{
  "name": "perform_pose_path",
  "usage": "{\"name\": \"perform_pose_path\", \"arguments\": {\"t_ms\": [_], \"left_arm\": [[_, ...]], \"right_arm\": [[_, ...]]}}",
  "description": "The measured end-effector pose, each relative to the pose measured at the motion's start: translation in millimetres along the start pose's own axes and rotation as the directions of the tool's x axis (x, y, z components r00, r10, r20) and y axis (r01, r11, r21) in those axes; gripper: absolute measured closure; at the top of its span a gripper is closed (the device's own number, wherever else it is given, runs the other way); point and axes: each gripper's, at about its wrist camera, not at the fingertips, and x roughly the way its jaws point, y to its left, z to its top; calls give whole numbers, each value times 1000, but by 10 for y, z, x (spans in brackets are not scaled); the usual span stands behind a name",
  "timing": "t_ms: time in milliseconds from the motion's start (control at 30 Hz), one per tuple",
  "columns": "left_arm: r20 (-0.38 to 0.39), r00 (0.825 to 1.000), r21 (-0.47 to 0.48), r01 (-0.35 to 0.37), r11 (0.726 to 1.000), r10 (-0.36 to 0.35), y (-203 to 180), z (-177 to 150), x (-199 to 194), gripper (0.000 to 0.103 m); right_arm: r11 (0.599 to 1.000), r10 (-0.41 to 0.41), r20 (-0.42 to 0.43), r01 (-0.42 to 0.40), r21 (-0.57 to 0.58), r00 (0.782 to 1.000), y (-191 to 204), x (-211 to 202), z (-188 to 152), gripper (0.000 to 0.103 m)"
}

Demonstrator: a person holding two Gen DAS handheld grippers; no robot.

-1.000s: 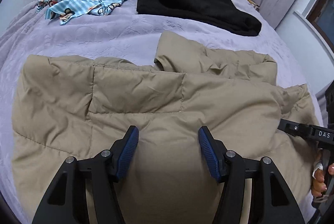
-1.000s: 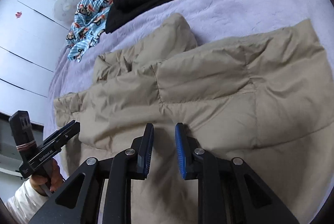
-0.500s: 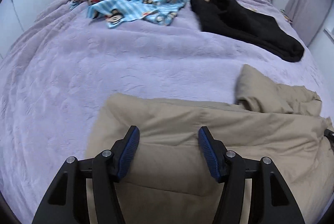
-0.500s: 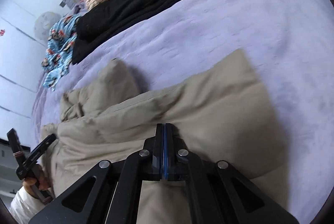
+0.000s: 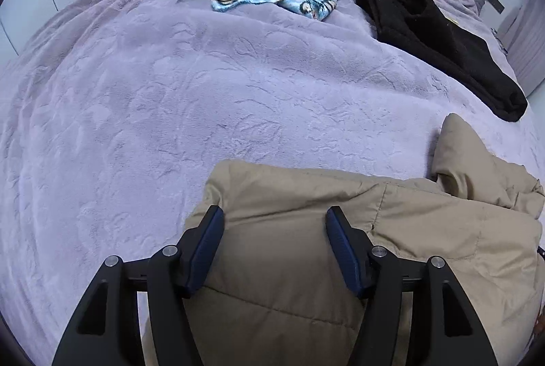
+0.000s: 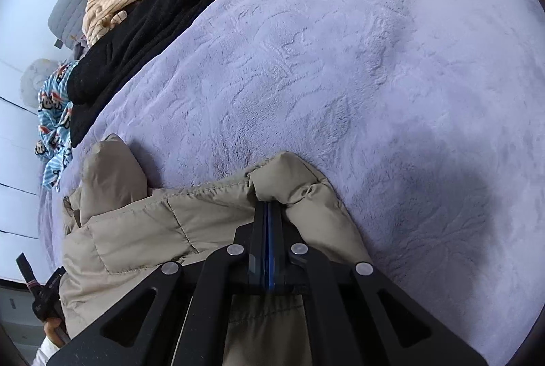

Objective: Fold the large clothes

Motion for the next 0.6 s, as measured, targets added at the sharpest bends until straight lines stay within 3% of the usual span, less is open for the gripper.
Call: {"name": "perform_pose_path", "arguments": {"t_ms": [167,367,400,433,467,600], "left_arm": [[25,1000,68,-4,998,2,51,-210,-538,39],[-17,1000,83,22,996,-21,76,-650,-954,39],[-21,1000,76,21,997,-20,78,-751,-1018,36],[-26,999,70,22,997,-20,77,-833,-1064,21],[-26,999,60,25,998,-24,82,-931,-1122,13],[-47,998,47,47,998,-44,90,-1248,-1292,13]], "right_arm": [[1000,30,16,-30,-9,999,125,-386,-116,99],[992,122,32,-123,41,992,134,-821,-517,97],[990,133,27,-134,47,991,135,-880,-613,97],[988,141,21,-142,53,990,134,-931,-706,97],[987,147,17,-147,56,989,100,-982,-806,97],[982,168,-2,-167,89,986,61,-1171,-1192,97]]}}
